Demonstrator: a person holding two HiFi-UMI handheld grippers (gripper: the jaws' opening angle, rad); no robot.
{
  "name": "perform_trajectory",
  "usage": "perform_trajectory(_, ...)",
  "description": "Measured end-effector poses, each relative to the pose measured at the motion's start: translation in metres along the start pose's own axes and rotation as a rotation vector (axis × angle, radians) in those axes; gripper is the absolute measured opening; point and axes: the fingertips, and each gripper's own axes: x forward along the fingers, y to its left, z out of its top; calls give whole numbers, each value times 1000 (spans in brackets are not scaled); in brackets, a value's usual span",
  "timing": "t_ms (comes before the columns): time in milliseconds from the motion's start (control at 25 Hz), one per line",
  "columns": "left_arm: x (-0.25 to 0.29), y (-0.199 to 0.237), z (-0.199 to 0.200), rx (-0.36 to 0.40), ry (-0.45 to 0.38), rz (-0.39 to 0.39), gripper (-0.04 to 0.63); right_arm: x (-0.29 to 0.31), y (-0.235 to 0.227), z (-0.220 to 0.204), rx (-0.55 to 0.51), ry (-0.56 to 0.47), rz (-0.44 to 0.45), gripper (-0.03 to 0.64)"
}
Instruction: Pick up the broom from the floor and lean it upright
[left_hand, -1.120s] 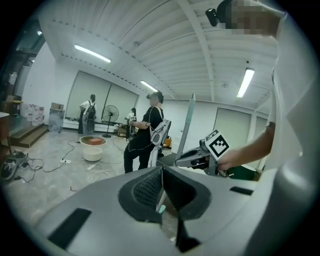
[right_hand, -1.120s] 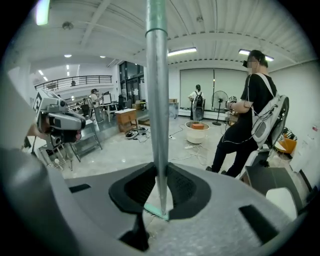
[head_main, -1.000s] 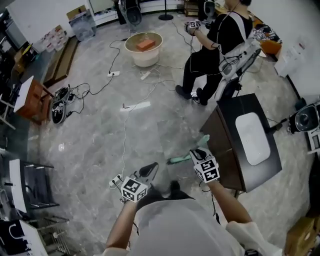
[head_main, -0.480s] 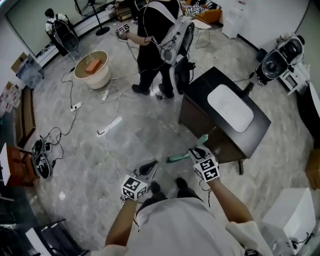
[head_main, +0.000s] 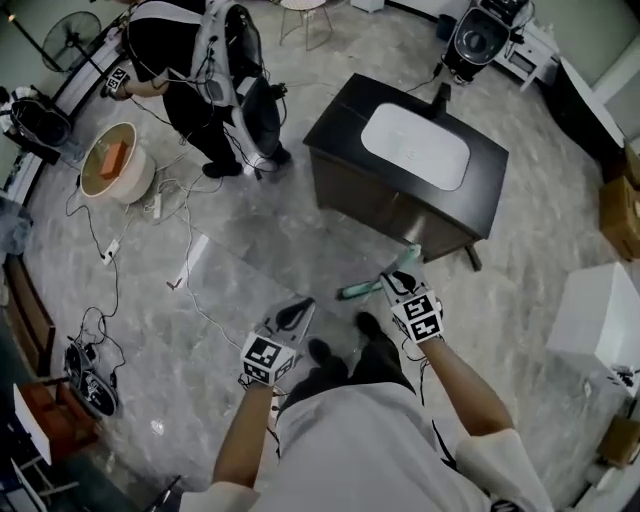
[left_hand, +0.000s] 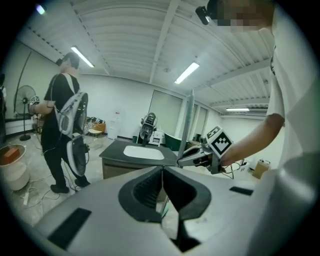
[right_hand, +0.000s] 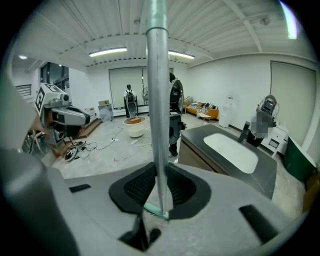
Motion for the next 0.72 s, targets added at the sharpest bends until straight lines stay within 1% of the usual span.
perform_trajectory(120,19,-4,-9,11,23,-58,11,1,-15,-27,58,26,-58,75)
perform_trajectory(240,40,-9,-19,11,45,-103,11,8,-31,-58,113,61,-94,75)
perform_trajectory(400,80,-12,-42,6,107,-149,11,29,-59,-99,181,89,-122,75)
perform_trajectory(520,111,-9,-61,11,114,-175,11,52,-81,-125,225,106,-139,75)
perform_trajectory(720,163,-3,-86,-17,156,-210,11,94,-110,-177,284,147,-155,75)
